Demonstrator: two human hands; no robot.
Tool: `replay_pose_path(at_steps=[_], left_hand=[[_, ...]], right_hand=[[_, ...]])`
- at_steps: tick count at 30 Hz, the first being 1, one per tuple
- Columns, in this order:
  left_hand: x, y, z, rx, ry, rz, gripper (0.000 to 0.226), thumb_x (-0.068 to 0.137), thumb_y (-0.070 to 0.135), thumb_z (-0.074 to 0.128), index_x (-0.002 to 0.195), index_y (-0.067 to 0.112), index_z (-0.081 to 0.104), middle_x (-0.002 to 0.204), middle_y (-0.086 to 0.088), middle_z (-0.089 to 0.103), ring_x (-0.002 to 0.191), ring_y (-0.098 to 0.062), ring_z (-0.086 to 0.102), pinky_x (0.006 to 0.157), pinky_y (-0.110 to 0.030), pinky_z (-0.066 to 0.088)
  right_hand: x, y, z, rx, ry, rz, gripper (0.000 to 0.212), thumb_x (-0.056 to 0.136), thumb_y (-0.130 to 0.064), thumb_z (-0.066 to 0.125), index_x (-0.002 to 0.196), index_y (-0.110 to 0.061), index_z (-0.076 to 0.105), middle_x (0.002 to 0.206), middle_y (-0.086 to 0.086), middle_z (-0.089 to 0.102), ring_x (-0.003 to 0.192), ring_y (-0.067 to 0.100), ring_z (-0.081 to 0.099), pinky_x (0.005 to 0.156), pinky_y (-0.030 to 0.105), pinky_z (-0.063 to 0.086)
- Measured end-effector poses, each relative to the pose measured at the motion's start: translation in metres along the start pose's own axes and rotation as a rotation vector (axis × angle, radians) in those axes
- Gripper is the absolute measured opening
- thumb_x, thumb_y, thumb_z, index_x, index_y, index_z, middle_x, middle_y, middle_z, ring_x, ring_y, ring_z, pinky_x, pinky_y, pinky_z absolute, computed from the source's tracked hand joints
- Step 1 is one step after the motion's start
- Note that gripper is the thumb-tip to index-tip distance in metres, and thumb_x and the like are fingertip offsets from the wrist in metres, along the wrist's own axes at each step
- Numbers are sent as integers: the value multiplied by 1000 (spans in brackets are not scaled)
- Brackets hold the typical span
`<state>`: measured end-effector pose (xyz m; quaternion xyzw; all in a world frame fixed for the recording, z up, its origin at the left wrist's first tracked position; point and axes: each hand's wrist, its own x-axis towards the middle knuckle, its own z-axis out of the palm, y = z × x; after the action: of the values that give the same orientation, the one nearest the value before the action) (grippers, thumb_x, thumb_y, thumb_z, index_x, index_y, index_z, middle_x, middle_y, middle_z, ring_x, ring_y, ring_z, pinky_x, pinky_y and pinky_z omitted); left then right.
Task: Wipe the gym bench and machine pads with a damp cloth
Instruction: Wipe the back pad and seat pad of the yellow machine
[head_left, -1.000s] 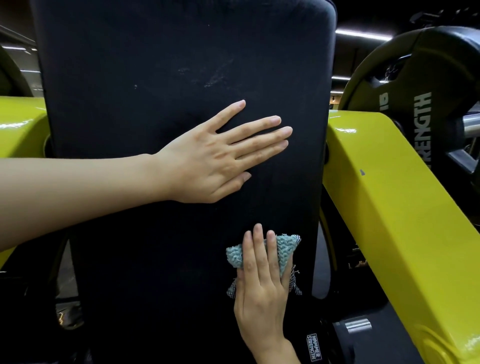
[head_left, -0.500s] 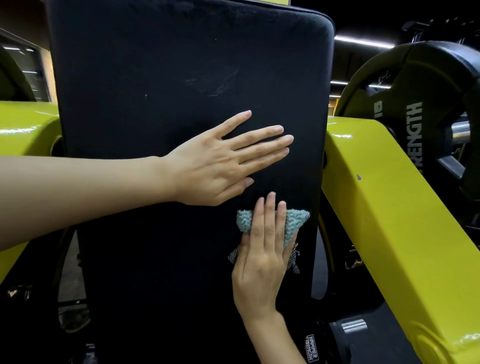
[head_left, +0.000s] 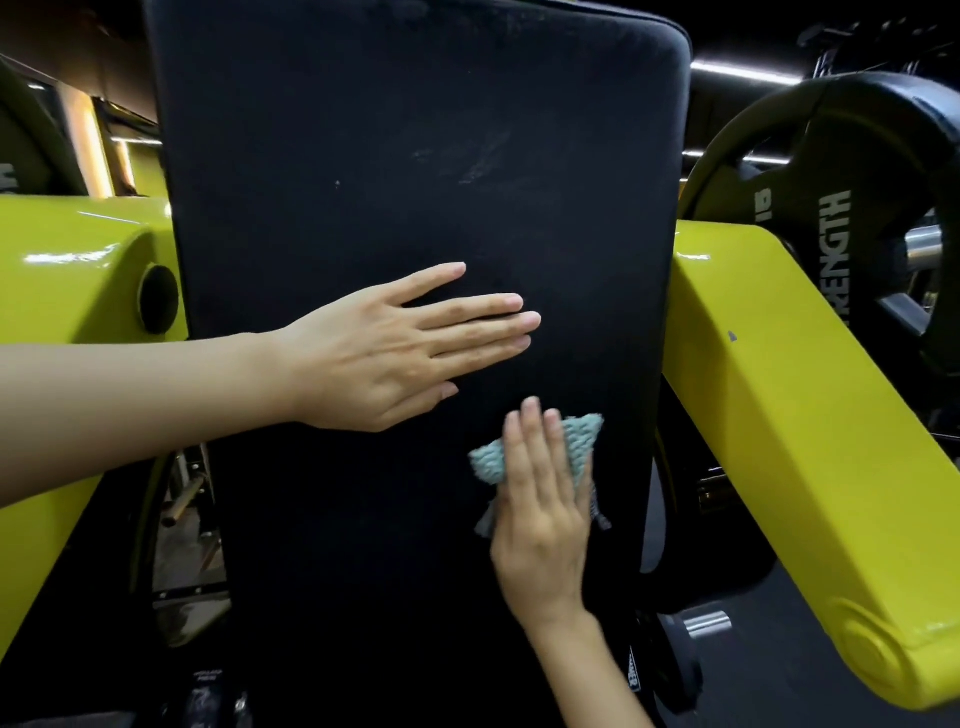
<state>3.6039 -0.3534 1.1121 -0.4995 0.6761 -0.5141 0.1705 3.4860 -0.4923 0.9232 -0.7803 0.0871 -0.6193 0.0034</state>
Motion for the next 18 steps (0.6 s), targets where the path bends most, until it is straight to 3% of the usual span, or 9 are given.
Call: replay_pose_path(at_steps=[3, 10, 15, 18], left_hand=[[-1, 2, -1, 11, -14, -7, 60, 103, 33, 24, 158, 12, 15, 166, -2, 10, 153, -18, 8, 123, -48, 9], [0, 3, 3, 36, -8, -13, 61, 102, 34, 24, 158, 13, 14, 167, -2, 8, 154, -18, 7, 123, -49, 9], [1, 4, 4, 38, 0, -20, 61, 102, 33, 24, 158, 12, 15, 166, -2, 10, 153, -17, 9, 123, -49, 9], [1, 5, 4, 38, 2, -29, 60, 103, 32, 24, 159, 12, 13, 167, -1, 9, 153, -17, 9, 123, -49, 9]], right_hand=[[12, 25, -10, 12, 54, 76, 48, 105, -15, 33, 152, -8, 25, 161, 4, 24, 150, 23, 20, 115, 58, 29], [17, -27, 11, 66, 211, 418, 48, 106, -22, 24, 152, -6, 26, 161, 7, 25, 151, 23, 16, 117, 59, 19], [-10, -66, 26, 55, 43, 189, 47, 107, -25, 21, 152, -13, 28, 163, 0, 20, 150, 21, 19, 121, 52, 13], [-28, -69, 28, -5, -79, -63, 58, 100, -20, 39, 155, -20, 20, 165, -6, 11, 150, 16, 19, 122, 46, 9]])
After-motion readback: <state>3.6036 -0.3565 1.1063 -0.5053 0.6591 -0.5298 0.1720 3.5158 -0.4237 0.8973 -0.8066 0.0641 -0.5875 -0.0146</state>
